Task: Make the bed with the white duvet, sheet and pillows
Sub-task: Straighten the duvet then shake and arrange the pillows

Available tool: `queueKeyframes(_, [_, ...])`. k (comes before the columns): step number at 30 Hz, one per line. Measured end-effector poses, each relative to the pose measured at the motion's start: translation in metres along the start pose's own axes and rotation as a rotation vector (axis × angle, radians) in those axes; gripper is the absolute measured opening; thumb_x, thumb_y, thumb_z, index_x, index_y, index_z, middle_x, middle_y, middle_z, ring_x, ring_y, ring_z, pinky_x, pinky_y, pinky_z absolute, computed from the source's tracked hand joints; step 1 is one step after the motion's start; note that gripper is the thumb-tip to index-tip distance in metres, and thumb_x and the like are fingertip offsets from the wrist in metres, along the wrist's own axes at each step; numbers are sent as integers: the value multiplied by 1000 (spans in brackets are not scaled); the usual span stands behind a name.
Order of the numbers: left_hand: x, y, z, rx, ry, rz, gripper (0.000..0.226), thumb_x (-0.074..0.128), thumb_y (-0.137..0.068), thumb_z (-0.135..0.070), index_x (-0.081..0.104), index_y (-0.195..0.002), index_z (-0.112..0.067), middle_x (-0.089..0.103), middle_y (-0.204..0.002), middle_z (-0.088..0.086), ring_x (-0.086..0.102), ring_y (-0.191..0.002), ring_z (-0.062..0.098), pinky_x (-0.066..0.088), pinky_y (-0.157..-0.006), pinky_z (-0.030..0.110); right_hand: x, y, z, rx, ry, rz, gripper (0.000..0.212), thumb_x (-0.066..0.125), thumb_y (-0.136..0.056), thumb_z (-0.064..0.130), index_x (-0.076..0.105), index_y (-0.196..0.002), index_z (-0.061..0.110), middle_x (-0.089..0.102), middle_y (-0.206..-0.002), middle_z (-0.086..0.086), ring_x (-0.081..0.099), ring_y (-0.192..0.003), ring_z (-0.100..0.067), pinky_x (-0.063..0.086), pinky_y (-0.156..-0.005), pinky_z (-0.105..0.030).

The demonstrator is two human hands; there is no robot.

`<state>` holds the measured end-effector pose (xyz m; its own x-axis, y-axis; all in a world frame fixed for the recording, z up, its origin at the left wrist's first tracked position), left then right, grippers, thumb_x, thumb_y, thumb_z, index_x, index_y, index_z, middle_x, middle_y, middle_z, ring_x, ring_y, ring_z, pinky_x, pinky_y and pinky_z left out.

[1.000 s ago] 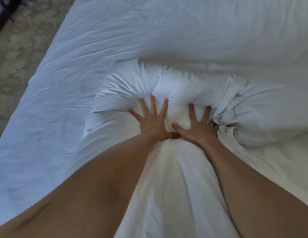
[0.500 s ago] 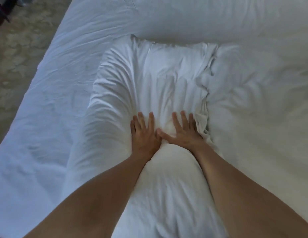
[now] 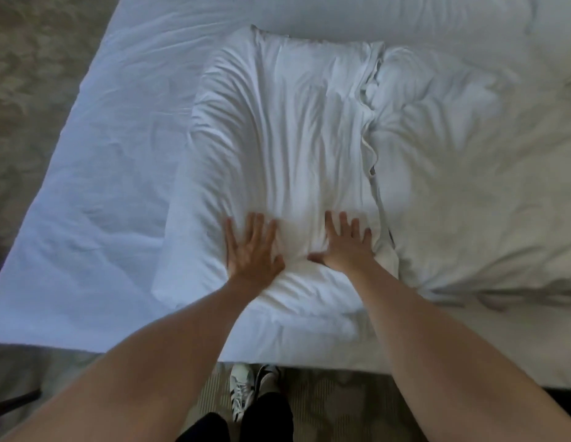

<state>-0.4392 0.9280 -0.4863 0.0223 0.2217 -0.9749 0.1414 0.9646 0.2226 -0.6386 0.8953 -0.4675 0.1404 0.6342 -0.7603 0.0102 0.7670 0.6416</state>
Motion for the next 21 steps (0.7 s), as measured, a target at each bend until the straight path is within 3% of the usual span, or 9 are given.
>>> queueKeyframes(2, [-8, 7, 30, -192, 70, 50, 99, 52, -79, -65, 5, -157, -26, 0, -165, 5, -8, -151, 24, -20, -108, 64, -1, 13, 19, 39, -2, 29, 104, 55, -88, 63, -23, -151, 36, -23, -161, -10, -11, -149, -38, -2, -117, -61])
queueKeyframes(4, [-13, 16, 53, -377, 180, 70, 105, 49, -81, -70, -9, -156, -25, -13, -164, 3, -16, -150, 21, -13, -105, 71, 4, 27, 30, 59, 17, 67, 105, 57, -86, 64, -24, -149, 42, -26, -160, -11, -12, -148, -42, -2, -113, -69])
queueKeyframes(6, [-11, 28, 76, -598, 429, 117, 110, 54, -83, -67, -14, -155, -21, -14, -163, 7, -13, -150, 26, 0, -106, 75, 6, 42, 33, 77, 66, 109, 113, 62, -77, 71, -22, -148, 46, -28, -159, -10, -13, -146, -45, -3, -106, -75])
queueKeyframes(8, [1, 35, 99, -808, 625, 215, 119, 60, -79, -69, -16, -153, -16, -8, -162, 20, -3, -148, 41, 7, -112, 70, 1, 50, 35, 80, 113, 168, 123, 69, -69, 73, -22, -148, 47, -30, -158, -9, -14, -145, -48, -2, -103, -79])
queueKeyframes(10, [12, 37, 113, -922, 687, 321, 135, 67, -67, -75, -17, -152, -12, -1, -159, 27, 6, -146, 47, 13, -116, 61, -3, 56, 35, 75, 123, 213, 130, 75, -65, 70, -24, -147, 48, -33, -157, -8, -16, -145, -48, 0, -103, -80])
queueKeyframes(12, [17, 31, 120, -984, 779, 313, 147, 77, -56, -74, -15, -152, -13, 2, -159, 26, 9, -146, 45, 19, -116, 59, -5, 61, 34, 55, 100, 216, 133, 80, -63, 64, -23, -146, 49, -34, -157, -7, -18, -144, -47, 4, -102, -81])
queueKeyframes(15, [11, 29, 120, -1001, 975, 200, 140, 84, -58, -63, -3, -154, -9, 21, -156, 23, 27, -143, 40, 29, -115, 51, -6, 60, 23, -12, 37, 168, 130, 81, -63, 62, -18, -147, 51, -31, -158, -4, -17, -145, -46, 10, -105, -79])
queueKeyframes(18, [-8, 24, 110, -1051, 1167, 58, 104, 84, -67, -51, 34, -142, 1, 50, -138, 22, 52, -126, 37, 43, -106, 43, -8, 58, 8, -99, -26, 140, 128, 79, -61, 66, -13, -148, 52, -26, -160, -4, -13, -146, -47, 14, -109, -74])
queueKeyframes(21, [-63, 2, 71, -872, 1202, -132, 78, 80, -61, -49, 60, -119, -1, 67, -114, 18, 66, -106, 32, 56, -86, 40, -15, 56, -5, -180, -199, 73, 114, 71, -68, 69, -4, -152, 47, -11, -163, -9, -4, -149, -41, 13, -116, -62])
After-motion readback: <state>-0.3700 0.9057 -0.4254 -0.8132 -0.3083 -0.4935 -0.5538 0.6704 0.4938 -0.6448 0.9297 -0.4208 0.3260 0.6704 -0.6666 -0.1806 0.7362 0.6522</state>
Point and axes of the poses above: each hand's wrist, its own y-axis away from the middle knuckle, its own x-axis out of the palm, z = x × y, the point moved 1 cm from there along -y, towards the middle knuckle
